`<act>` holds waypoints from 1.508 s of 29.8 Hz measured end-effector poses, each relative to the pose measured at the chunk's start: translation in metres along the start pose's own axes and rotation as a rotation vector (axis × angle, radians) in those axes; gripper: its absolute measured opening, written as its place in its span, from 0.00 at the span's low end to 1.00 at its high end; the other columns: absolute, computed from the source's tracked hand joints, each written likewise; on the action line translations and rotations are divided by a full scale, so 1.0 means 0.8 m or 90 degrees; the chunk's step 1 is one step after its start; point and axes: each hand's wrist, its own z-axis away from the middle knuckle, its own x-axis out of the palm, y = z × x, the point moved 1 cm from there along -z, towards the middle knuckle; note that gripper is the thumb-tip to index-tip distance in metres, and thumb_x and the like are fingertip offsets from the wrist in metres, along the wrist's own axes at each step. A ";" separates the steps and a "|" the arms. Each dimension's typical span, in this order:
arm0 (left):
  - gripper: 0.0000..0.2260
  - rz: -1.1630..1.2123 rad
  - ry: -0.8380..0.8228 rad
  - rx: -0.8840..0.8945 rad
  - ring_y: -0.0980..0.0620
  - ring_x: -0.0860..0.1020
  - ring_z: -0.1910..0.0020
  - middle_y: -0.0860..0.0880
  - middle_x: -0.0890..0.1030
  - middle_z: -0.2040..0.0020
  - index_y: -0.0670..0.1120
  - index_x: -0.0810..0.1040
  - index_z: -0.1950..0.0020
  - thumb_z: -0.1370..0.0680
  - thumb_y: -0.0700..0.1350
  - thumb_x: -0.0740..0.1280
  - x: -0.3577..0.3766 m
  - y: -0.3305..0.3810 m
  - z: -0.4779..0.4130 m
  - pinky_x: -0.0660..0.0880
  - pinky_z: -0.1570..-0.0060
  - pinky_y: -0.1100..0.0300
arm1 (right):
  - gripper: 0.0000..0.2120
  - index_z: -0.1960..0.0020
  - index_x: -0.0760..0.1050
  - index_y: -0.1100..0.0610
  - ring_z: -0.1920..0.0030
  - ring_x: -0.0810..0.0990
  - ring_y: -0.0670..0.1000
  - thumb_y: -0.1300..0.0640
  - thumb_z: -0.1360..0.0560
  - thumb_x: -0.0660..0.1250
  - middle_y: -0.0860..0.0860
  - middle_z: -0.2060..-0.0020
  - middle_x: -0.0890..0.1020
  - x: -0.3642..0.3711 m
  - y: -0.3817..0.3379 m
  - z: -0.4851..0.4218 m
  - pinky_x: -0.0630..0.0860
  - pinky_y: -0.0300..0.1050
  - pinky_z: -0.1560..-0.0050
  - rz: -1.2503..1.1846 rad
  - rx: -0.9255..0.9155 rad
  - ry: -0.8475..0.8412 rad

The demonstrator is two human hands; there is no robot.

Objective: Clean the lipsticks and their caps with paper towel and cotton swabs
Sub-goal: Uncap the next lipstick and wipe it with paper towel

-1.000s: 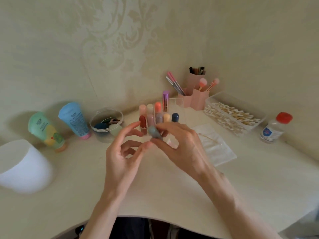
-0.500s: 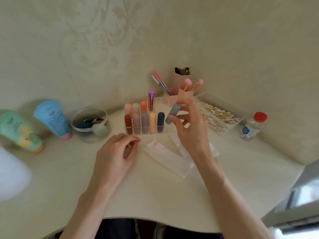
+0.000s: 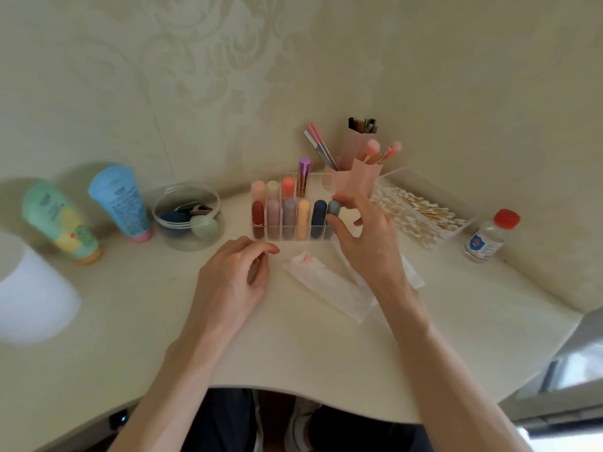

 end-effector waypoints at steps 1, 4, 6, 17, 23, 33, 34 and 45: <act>0.08 0.000 0.003 -0.001 0.52 0.79 0.55 0.55 0.81 0.55 0.52 0.84 0.46 0.21 0.40 0.70 0.000 0.000 0.000 0.76 0.59 0.56 | 0.15 0.38 0.79 0.54 0.44 0.79 0.45 0.56 0.23 0.76 0.45 0.44 0.83 0.001 0.000 0.000 0.77 0.42 0.46 0.001 0.003 0.001; 0.09 0.000 0.004 -0.003 0.53 0.79 0.55 0.56 0.81 0.55 0.53 0.84 0.46 0.21 0.40 0.70 0.000 0.000 -0.001 0.75 0.59 0.57 | 0.21 0.36 0.79 0.53 0.35 0.76 0.53 0.50 0.26 0.78 0.49 0.37 0.78 0.006 0.002 -0.002 0.73 0.46 0.36 0.016 -0.013 -0.017; 0.09 0.003 0.001 -0.003 0.54 0.78 0.56 0.57 0.81 0.55 0.53 0.84 0.45 0.21 0.40 0.70 0.000 0.000 0.000 0.75 0.59 0.58 | 0.19 0.39 0.81 0.53 0.34 0.73 0.55 0.48 0.26 0.78 0.52 0.37 0.76 0.010 0.004 -0.005 0.69 0.51 0.31 0.036 -0.039 -0.018; 0.08 0.149 0.131 -0.045 0.55 0.79 0.65 0.58 0.82 0.58 0.49 0.84 0.43 0.18 0.50 0.69 -0.018 0.013 0.000 0.77 0.66 0.59 | 0.11 0.36 0.76 0.60 0.49 0.84 0.53 0.63 0.18 0.69 0.50 0.46 0.82 -0.002 -0.041 -0.010 0.81 0.55 0.45 -0.243 -0.022 0.031; 0.14 0.506 0.073 -0.135 0.50 0.85 0.62 0.51 0.86 0.50 0.48 0.81 0.35 0.20 0.50 0.73 -0.028 0.010 0.001 0.77 0.63 0.62 | 0.20 0.29 0.79 0.51 0.48 0.80 0.45 0.50 0.20 0.72 0.47 0.47 0.83 0.028 -0.068 0.019 0.77 0.47 0.42 -0.184 -0.153 -0.188; 0.03 0.514 0.187 -0.206 0.50 0.83 0.65 0.49 0.85 0.61 0.45 0.83 0.47 0.20 0.40 0.71 -0.027 0.006 0.004 0.77 0.57 0.63 | 0.13 0.39 0.84 0.52 0.55 0.84 0.47 0.58 0.22 0.76 0.41 0.52 0.87 0.032 -0.077 0.031 0.77 0.35 0.52 -0.213 -0.056 -0.207; 0.03 0.508 0.191 -0.206 0.51 0.82 0.65 0.49 0.85 0.61 0.44 0.83 0.47 0.20 0.40 0.71 -0.027 0.007 0.005 0.77 0.57 0.64 | 0.12 0.39 0.84 0.52 0.54 0.85 0.48 0.58 0.22 0.76 0.42 0.52 0.87 0.033 -0.077 0.030 0.79 0.39 0.51 -0.223 -0.047 -0.225; 0.05 0.234 0.169 -0.154 0.59 0.83 0.57 0.56 0.85 0.54 0.47 0.82 0.43 0.19 0.42 0.71 -0.053 -0.029 0.006 0.75 0.56 0.67 | 0.06 0.43 0.83 0.52 0.56 0.84 0.47 0.59 0.19 0.72 0.44 0.59 0.85 0.002 -0.042 0.018 0.79 0.46 0.51 -0.215 0.027 -0.240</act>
